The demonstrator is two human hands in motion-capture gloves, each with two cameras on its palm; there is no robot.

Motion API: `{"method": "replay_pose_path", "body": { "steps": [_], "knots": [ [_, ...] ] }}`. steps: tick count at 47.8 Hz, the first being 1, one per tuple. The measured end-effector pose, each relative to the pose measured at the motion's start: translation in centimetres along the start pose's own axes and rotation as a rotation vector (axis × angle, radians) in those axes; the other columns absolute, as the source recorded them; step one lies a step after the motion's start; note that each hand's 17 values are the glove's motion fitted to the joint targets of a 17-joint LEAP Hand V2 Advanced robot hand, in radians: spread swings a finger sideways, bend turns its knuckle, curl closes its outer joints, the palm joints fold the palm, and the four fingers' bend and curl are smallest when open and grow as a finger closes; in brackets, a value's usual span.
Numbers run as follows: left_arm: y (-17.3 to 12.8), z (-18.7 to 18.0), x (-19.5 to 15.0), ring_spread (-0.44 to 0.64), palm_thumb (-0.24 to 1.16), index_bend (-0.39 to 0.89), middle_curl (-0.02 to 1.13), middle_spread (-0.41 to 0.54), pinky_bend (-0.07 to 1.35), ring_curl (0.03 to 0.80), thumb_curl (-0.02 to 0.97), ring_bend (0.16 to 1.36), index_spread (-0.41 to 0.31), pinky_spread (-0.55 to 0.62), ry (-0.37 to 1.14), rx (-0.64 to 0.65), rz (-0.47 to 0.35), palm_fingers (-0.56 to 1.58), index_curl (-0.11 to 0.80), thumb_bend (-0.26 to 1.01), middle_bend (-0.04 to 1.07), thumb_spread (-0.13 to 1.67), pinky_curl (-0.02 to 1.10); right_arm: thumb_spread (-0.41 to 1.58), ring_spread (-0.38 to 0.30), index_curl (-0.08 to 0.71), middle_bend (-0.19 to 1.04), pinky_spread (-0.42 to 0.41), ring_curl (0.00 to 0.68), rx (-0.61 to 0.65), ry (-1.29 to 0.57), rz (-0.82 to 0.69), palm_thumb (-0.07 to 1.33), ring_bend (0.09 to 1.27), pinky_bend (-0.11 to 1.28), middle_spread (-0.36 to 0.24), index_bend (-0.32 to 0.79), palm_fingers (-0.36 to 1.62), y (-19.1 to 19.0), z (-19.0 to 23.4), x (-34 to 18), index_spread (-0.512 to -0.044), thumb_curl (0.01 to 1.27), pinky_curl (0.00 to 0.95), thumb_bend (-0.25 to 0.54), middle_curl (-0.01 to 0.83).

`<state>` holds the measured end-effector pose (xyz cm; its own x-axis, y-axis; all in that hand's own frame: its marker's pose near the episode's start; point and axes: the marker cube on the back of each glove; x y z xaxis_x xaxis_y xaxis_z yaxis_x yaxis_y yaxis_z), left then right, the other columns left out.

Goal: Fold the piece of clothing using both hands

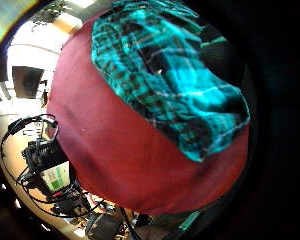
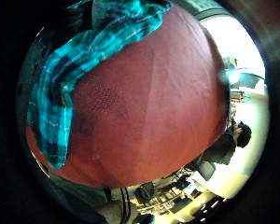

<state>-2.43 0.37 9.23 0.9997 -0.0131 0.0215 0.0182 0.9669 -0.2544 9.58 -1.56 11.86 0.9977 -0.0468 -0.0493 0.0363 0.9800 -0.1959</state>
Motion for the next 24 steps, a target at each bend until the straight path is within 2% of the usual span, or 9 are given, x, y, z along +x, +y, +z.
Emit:
{"method": "replay_pose_path", "body": {
  "steps": [6, 7, 10, 13, 16, 21, 22, 24],
  "knots": [
    [2.4, -0.3, 0.0, 0.1, 0.52, 0.12, 0.4, 0.014, 0.54, 0.355, 0.344, 0.57, -0.068, 0.17, -0.025, -0.083, -0.021, 0.4, 0.259, -0.01, 0.17, 1.08, 0.41, 1.07, 0.166, 0.209, 0.18, 0.192, 0.292, -0.03, -0.008, -0.068, 0.6, 0.32, 0.75, 0.024, 0.11, 0.12, -0.3, 1.3, -0.5, -0.306, 0.35, 0.383, -0.012, 0.324],
    [2.4, -0.2, 0.0, 0.1, 0.53, 0.15, 0.39, 0.011, 0.53, 0.354, 0.346, 0.56, -0.073, 0.16, -0.018, -0.071, -0.018, 0.41, 0.268, -0.01, 0.17, 1.09, 0.41, 1.08, 0.159, 0.214, 0.19, 0.173, 0.295, -0.046, -0.018, -0.075, 0.66, 0.33, 0.75, 0.022, 0.13, 0.15, -0.2, 1.6, -0.5, -0.3, 0.36, 0.381, 0.017, 0.326],
    [1.7, 0.1, 0.0, 0.08, 0.55, 0.17, 0.39, -0.003, 0.51, 0.351, 0.346, 0.57, -0.085, 0.14, 0.01, 0.001, 0.003, 0.45, 0.284, -0.01, 0.18, 1.1, 0.41, 1.07, 0.149, 0.215, 0.19, 0.149, 0.294, -0.068, -0.044, -0.082, 0.69, 0.35, 0.73, 0.011, 0.13, 0.18, -0.2, 2.0, -0.4, -0.294, 0.37, 0.371, 0.011, 0.328],
    [1.7, 0.4, -0.2, 0.07, 0.57, 0.2, 0.4, -0.027, 0.48, 0.343, 0.347, 0.55, -0.101, 0.13, 0.018, 0.036, 0.0, 0.51, 0.303, -0.01, 0.2, 1.13, 0.4, 1.09, 0.111, 0.233, 0.21, 0.136, 0.299, -0.034, -0.034, -0.075, 0.73, 0.38, 0.66, -0.01, 0.17, 0.29, -0.3, 1.9, -0.3, -0.302, 0.38, 0.35, 0.019, 0.338],
    [1.8, 0.8, -0.2, 0.04, 0.58, 0.25, 0.41, -0.063, 0.43, 0.331, 0.346, 0.5, -0.125, 0.11, 0.026, 0.043, -0.007, 0.6, 0.335, -0.01, 0.22, 1.16, 0.39, 1.13, 0.063, 0.275, 0.18, 0.114, 0.306, 0.011, -0.012, -0.087, 0.8, 0.41, 0.56, -0.035, 0.27, 0.41, -0.2, 1.5, -0.4, -0.31, 0.39, 0.324, 0.055, 0.335],
    [-2.6, 4.5, -1.3, -0.01, 0.59, 0.27, 0.41, -0.118, 0.39, 0.321, 0.346, 0.45, -0.159, 0.06, 0.011, 0.223, 0.009, 0.71, 0.367, -0.01, 0.22, 1.19, 0.38, 1.18, -0.017, 0.319, 0.16, 0.067, 0.322, 0.08, 0.074, -0.052, 0.88, 0.43, 0.51, -0.095, 0.31, 0.58, 0.2, 0.9, -0.5, -0.316, 0.41, 0.314, 0.083, 0.33],
    [-3.0, 4.8, -1.3, -0.04, 0.61, 0.28, 0.42, -0.138, 0.41, 0.323, 0.346, 0.44, -0.174, 0.03, 0.004, 0.253, 0.011, 0.8, 0.376, 0.0, 0.23, 1.2, 0.39, 1.18, -0.035, 0.325, 0.17, 0.051, 0.324, 0.089, 0.092, -0.047, 0.9, 0.44, 0.5, -0.11, 0.31, 0.62, 0.3, 1.0, -0.5, -0.316, 0.42, 0.309, 0.095, 0.333],
    [-3.4, 4.9, -1.4, -0.07, 0.63, 0.28, 0.41, -0.158, 0.41, 0.317, 0.347, 0.43, -0.187, 0.0, -0.014, 0.288, 0.01, 0.84, 0.383, 0.0, 0.21, 1.21, 0.38, 1.19, -0.068, 0.334, 0.17, 0.032, 0.329, 0.096, 0.116, -0.052, 0.94, 0.45, 0.49, -0.128, 0.3, 0.68, 0.0, 1.4, -0.4, -0.311, 0.43, 0.309, 0.109, 0.332]
  ]
}}
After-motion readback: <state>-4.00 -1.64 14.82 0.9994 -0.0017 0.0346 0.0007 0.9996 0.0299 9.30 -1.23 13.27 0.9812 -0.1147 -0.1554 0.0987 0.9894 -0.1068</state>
